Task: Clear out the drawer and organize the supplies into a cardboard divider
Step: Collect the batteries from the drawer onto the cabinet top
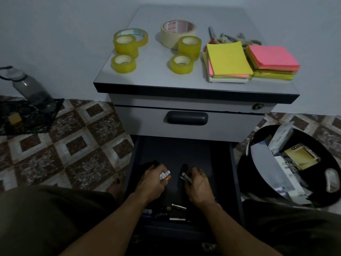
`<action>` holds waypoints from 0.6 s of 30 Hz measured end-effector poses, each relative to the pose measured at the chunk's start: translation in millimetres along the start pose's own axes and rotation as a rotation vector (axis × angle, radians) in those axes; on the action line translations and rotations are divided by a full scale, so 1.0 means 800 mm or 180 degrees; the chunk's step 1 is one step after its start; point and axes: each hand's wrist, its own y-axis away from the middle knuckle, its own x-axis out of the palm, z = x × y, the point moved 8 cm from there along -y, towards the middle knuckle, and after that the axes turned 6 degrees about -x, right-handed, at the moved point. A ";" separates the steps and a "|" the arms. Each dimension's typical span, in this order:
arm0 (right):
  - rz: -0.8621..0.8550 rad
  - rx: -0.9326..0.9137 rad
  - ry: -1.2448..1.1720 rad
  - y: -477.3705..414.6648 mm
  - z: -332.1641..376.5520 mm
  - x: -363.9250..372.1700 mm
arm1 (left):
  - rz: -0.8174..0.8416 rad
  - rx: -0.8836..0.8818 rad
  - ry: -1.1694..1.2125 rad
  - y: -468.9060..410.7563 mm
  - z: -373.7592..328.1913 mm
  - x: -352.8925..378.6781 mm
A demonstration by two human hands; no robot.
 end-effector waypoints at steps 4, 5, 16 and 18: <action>0.0022 0.0036 -0.0079 -0.001 -0.001 0.000 | 0.0006 -0.0093 0.0175 -0.002 0.008 0.003; 0.0015 0.0034 -0.0100 -0.001 0.000 -0.001 | -0.0026 -0.0082 0.0212 -0.002 0.009 0.003; 0.0009 0.0101 -0.0204 0.003 0.006 -0.004 | -0.0153 0.0097 -0.0091 0.005 -0.002 0.000; -0.0004 0.0231 -0.0276 0.005 0.001 -0.004 | -0.0170 0.0090 -0.0132 0.005 -0.005 -0.002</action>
